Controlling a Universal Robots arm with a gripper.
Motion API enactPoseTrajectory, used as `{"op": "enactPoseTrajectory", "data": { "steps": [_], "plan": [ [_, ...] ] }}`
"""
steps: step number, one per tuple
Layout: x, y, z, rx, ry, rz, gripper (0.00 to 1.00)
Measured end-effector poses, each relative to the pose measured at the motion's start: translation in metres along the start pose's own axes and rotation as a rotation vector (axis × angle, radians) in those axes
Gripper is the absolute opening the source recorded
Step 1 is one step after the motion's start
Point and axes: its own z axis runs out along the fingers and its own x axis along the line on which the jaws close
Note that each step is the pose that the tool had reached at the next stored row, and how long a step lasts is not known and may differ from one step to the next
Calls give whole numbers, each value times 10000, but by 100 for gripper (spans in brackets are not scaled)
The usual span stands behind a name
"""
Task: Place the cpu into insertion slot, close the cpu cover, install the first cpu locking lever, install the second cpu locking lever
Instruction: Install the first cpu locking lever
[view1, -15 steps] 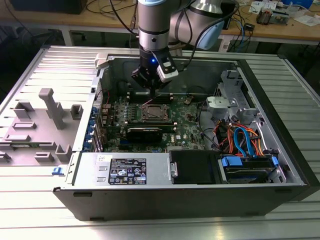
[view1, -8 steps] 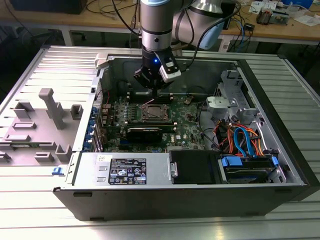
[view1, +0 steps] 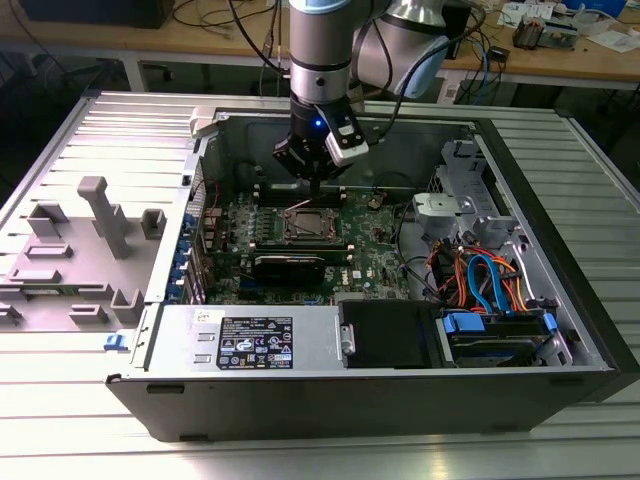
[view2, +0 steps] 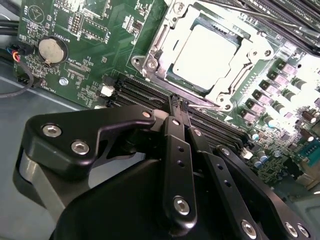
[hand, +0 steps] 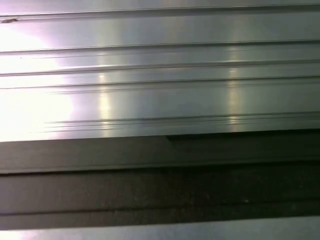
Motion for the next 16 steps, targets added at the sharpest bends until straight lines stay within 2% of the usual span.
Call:
{"op": "enactPoseTrajectory", "data": {
  "steps": [7, 16],
  "plan": [
    [-33, 2, 71, 54, -11, 1, 11],
    [-53, 4, 156, 56, -14, -1, 11]
  ]
}}
